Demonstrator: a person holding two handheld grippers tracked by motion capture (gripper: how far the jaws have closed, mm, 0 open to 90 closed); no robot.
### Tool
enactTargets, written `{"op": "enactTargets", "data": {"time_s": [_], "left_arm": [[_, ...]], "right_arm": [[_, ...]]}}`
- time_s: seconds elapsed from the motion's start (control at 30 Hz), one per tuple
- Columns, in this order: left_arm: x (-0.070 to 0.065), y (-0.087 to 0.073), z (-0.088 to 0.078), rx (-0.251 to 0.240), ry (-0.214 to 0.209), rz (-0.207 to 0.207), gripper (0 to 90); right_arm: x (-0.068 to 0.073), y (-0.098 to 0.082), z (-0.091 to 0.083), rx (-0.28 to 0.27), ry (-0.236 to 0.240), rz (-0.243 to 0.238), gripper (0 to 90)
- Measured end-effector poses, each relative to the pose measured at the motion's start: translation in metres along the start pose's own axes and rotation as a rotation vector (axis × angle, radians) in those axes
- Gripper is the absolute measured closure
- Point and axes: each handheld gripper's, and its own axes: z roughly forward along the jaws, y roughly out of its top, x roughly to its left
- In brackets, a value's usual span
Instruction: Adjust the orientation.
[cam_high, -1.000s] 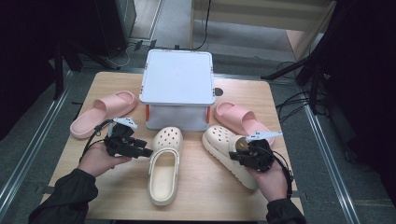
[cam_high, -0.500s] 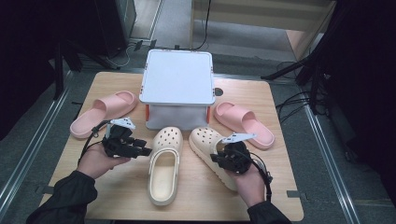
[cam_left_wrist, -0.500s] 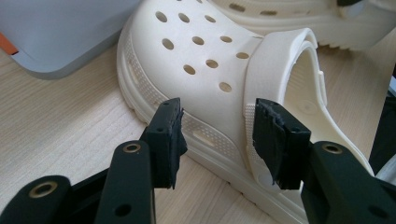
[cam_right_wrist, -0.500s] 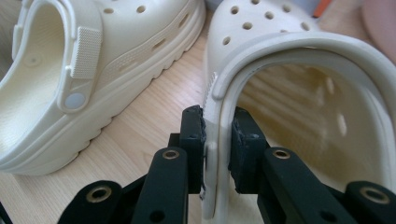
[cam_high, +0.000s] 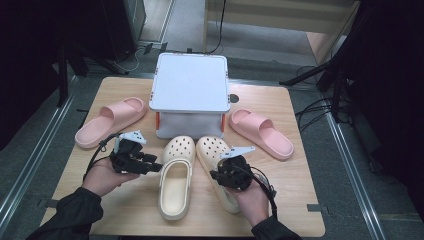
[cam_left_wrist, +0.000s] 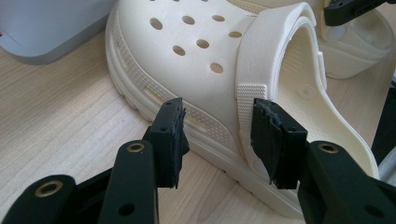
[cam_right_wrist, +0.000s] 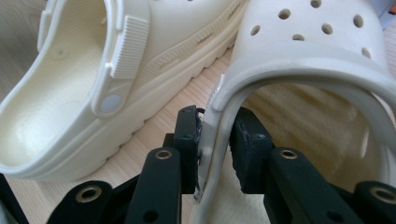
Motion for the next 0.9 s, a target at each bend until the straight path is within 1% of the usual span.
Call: {"op": "enactTargets", "data": {"time_s": [0.03,0.13,0.27,0.3,0.33,0.37,0.47,0.5,0.57,0.63,0.7,0.8,0.83,0.87,0.9], "left_arm": [[0.0,0.0,0.0,0.0,0.0,0.0,53.9],[0.0,-0.002,-0.001,-0.003,0.002,-0.008,53.9],[-0.001,-0.004,-0.002,-0.006,0.001,-0.016,54.0],[0.0,-0.005,-0.003,-0.009,-0.005,-0.023,54.5],[0.0,-0.005,-0.004,-0.013,-0.018,-0.044,56.2],[0.001,-0.005,-0.004,-0.016,-0.029,-0.055,57.4],[0.001,-0.006,-0.006,-0.026,-0.041,-0.069,60.3],[0.002,-0.006,-0.006,-0.022,-0.041,-0.065,61.2],[0.002,-0.006,-0.007,-0.023,-0.043,-0.069,62.9],[0.002,-0.006,-0.007,-0.024,-0.043,-0.067,64.9],[0.003,-0.007,-0.007,-0.029,-0.035,-0.067,66.9],[0.006,-0.008,-0.004,-0.023,-0.024,-0.075,71.6],[0.006,-0.008,-0.004,-0.023,-0.024,-0.075,73.7],[0.008,-0.009,-0.003,-0.016,-0.026,-0.074,73.7],[0.008,-0.01,-0.002,-0.012,-0.022,-0.072,74.7]], "right_arm": [[0.0,0.0,0.0,0.0,0.0,0.0,73.2],[0.001,0.002,0.002,-0.002,0.03,0.015,71.0],[0.001,0.002,0.004,-0.006,0.065,0.021,68.8],[0.0,0.002,0.005,-0.013,0.08,0.019,68.1],[-0.002,0.002,0.004,-0.024,0.091,0.018,67.5],[-0.004,0.002,0.002,-0.035,0.103,0.017,66.6],[-0.009,0.001,-0.006,-0.073,0.144,0.022,64.1],[-0.01,0.001,-0.01,-0.078,0.152,0.026,64.7],[-0.013,0.0,-0.017,-0.096,0.162,0.02,68.8],[-0.016,-0.003,-0.026,-0.107,0.173,0.009,77.4],[-0.021,-0.005,-0.032,-0.115,0.173,0.004,84.6],[-0.031,-0.007,-0.041,-0.131,0.16,0.011,87.6],[-0.037,-0.008,-0.045,-0.145,0.137,0.006,87.6],[-0.037,-0.008,-0.045,-0.145,0.137,0.006,87.6],[-0.042,-0.009,-0.047,-0.157,0.124,-0.001,87.6]]}}
